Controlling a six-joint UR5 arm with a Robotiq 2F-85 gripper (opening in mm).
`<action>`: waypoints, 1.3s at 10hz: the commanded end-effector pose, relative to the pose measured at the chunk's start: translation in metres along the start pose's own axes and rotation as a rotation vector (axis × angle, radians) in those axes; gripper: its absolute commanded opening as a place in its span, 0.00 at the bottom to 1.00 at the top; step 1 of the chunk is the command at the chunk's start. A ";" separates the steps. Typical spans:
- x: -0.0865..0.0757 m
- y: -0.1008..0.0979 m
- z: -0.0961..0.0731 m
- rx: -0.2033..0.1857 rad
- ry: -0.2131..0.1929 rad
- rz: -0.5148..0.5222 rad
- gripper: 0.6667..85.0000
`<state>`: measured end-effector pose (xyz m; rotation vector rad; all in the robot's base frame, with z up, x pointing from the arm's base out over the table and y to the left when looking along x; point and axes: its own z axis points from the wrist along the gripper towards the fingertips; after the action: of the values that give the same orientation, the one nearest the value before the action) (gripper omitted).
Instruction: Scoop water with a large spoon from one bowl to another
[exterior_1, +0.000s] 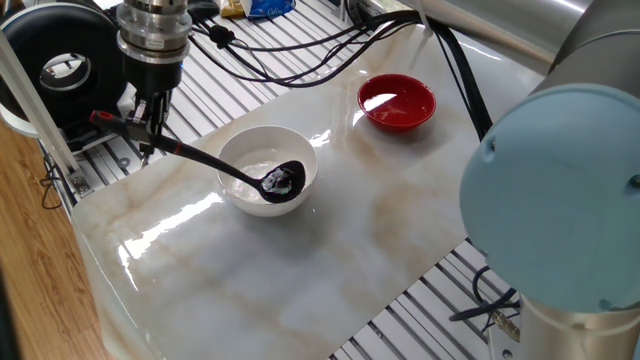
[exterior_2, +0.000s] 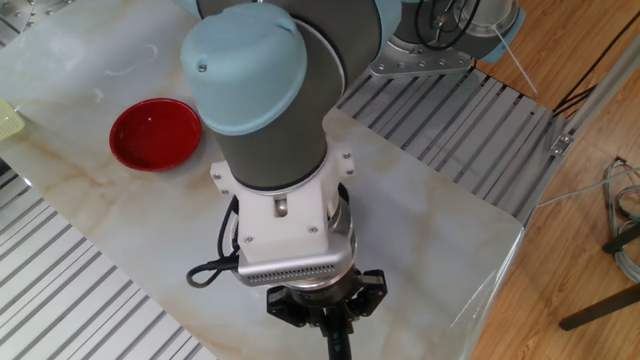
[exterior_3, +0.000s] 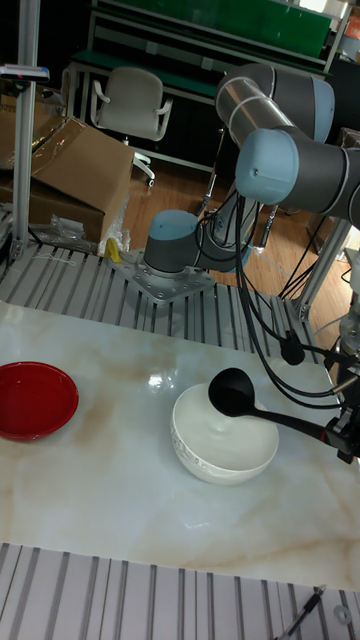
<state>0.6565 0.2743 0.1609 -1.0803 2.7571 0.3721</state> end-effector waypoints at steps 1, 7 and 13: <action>-0.007 -0.014 -0.004 0.062 -0.013 -0.039 0.01; -0.012 -0.027 -0.007 0.128 0.000 -0.066 0.01; -0.010 -0.032 -0.009 0.152 0.014 -0.089 0.01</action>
<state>0.6845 0.2555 0.1642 -1.1669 2.6899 0.1413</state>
